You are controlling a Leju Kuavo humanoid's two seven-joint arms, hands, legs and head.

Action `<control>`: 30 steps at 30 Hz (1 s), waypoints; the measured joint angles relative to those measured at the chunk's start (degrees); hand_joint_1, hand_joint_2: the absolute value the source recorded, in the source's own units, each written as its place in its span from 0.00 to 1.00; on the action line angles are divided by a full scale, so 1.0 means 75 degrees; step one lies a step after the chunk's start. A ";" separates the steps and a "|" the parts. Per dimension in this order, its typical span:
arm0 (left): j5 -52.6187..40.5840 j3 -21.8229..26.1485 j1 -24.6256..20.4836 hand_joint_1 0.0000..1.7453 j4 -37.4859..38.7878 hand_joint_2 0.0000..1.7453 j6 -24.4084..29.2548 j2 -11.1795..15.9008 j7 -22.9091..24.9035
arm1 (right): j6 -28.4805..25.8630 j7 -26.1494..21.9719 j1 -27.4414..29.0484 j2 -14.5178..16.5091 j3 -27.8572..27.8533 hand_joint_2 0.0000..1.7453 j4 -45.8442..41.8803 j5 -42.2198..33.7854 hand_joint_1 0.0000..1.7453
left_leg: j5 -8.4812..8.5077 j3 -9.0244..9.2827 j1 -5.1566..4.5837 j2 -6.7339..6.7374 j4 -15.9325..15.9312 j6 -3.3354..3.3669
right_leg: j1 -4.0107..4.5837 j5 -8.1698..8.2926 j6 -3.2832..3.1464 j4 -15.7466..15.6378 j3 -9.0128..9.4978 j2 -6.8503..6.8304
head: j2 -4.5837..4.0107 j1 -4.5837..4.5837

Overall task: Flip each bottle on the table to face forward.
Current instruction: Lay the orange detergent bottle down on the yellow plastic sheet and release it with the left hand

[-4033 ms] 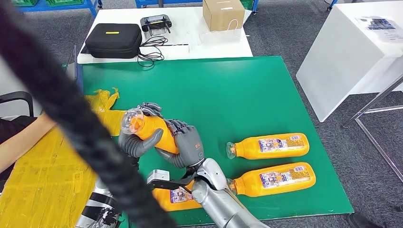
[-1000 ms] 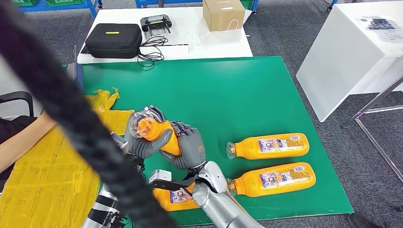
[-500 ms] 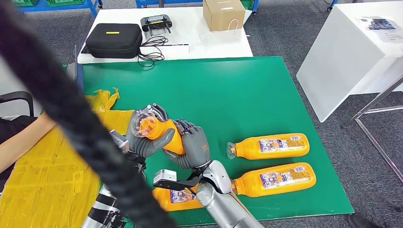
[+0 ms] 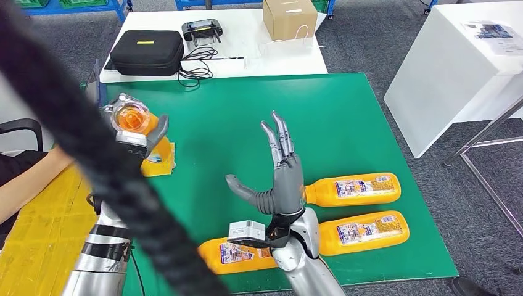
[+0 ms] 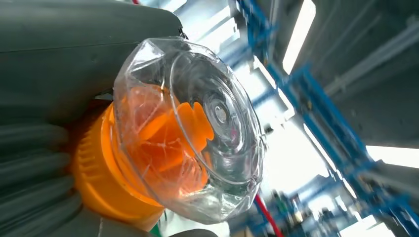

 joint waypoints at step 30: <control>-0.7148 0.0890 -0.1913 1.00 0.6592 1.00 0.0620 0.1991 0.2908 | 0.3111 0.0956 -0.1139 -0.1251 0.1162 1.00 0.0534 0.0204 0.00 | 0.0001 -0.0001 0.0000 0.0014 0.0000 -0.0001 | -0.0001 0.0000 0.0000 0.0005 -0.0002 0.0011 | 0.0000 0.0001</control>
